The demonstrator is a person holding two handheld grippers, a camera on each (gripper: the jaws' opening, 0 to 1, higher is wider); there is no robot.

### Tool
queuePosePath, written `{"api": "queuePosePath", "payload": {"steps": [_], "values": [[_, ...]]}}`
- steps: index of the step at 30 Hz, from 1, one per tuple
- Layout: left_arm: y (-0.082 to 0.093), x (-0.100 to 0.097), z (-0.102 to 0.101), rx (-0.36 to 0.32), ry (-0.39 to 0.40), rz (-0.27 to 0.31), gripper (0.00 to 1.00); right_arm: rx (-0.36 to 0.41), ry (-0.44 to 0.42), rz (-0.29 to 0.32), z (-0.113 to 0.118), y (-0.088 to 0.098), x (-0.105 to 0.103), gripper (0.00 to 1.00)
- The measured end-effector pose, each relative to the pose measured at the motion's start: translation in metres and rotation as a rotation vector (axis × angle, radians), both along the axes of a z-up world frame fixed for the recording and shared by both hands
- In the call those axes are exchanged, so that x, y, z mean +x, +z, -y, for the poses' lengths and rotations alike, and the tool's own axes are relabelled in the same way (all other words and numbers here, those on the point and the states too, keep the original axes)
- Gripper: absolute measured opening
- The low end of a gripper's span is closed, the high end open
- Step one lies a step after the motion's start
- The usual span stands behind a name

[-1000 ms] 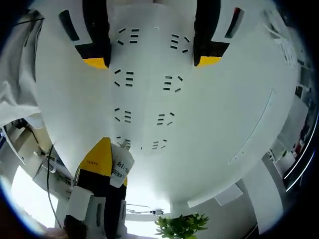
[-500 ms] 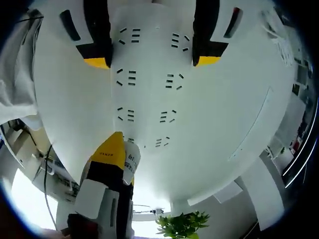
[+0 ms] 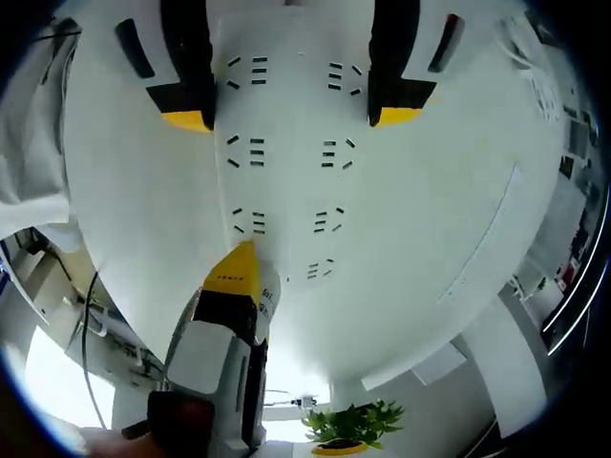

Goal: Straighten the power strip on the desk, plug the charger into it

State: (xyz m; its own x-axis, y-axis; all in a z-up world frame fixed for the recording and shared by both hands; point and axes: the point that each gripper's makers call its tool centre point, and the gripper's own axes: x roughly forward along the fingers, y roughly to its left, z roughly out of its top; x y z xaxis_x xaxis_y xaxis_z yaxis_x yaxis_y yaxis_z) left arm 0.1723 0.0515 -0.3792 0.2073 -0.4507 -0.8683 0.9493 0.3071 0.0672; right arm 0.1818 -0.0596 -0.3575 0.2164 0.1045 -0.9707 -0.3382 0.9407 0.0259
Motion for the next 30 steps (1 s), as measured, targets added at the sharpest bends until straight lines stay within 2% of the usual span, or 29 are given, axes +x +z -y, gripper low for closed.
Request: {"api": "queuePosePath", "payload": {"steps": [1,2,3,4,5,6,8,9,11,12,14,19,21,22,23,25,26,30], "values": [[0.0,0.0,0.0,0.001,0.001,-0.001,0.66,0.025,0.022,-0.135,-0.003,0.005,-0.011,0.3],[0.0,0.0,0.0,0.001,0.002,-0.001,0.66,0.027,0.038,-0.099,-0.003,0.006,-0.001,0.3],[0.0,0.0,0.0,-0.001,0.003,-0.002,0.66,0.004,0.056,0.002,0.0,0.005,0.004,0.3],[0.0,0.0,0.0,-0.005,0.005,-0.001,0.66,0.006,0.056,0.003,0.0,0.006,0.004,0.29],[0.0,0.0,0.0,-0.009,0.005,0.0,0.66,0.034,0.045,0.078,-0.004,0.012,0.003,0.29],[0.0,0.0,0.0,-0.014,0.005,0.001,0.66,0.032,0.046,0.074,-0.004,0.019,-0.009,0.29],[0.0,0.0,0.0,-0.022,0.006,0.002,0.66,0.011,0.121,0.094,-0.006,0.031,-0.026,0.25],[0.0,0.0,0.0,-0.025,0.006,0.002,0.66,-0.001,0.129,0.054,-0.002,0.037,-0.027,0.25],[0.001,0.0,0.0,-0.025,0.006,0.003,0.66,0.03,0.066,0.035,-0.002,0.042,-0.03,0.23],[0.001,0.0,-0.001,-0.022,0.005,0.003,0.66,0.051,0.055,0.002,0.002,0.041,-0.024,0.23],[0.001,0.0,-0.001,-0.02,0.003,0.005,0.66,0.062,0.053,-0.01,0.002,0.038,-0.017,0.23],[0.001,-0.001,-0.001,-0.024,-0.009,0.007,0.66,0.075,0.047,-0.038,0.001,0.035,-0.015,0.21],[0.001,-0.001,0.0,-0.019,-0.028,0.012,0.65,0.059,0.053,-0.053,-0.002,0.034,-0.02,0.2],[0.001,-0.001,0.0,-0.018,-0.031,0.012,0.65,0.03,0.094,-0.053,-0.001,0.035,-0.019,0.2],[0.001,-0.001,0.0,-0.018,-0.034,0.013,0.65,0.028,0.096,-0.05,-0.003,0.035,-0.018,0.2],[0.001,0.0,0.0,-0.013,-0.035,0.011,0.65,0.055,0.06,-0.038,-0.004,0.038,-0.005,0.2],[0.001,0.001,0.0,-0.006,-0.036,0.008,0.65,0.063,0.045,-0.051,-0.003,0.038,0.001,0.2],[0.001,0.001,0.0,0.001,-0.035,0.004,0.65,0.022,0.085,-0.063,-0.004,0.035,0.005,0.2]]}}
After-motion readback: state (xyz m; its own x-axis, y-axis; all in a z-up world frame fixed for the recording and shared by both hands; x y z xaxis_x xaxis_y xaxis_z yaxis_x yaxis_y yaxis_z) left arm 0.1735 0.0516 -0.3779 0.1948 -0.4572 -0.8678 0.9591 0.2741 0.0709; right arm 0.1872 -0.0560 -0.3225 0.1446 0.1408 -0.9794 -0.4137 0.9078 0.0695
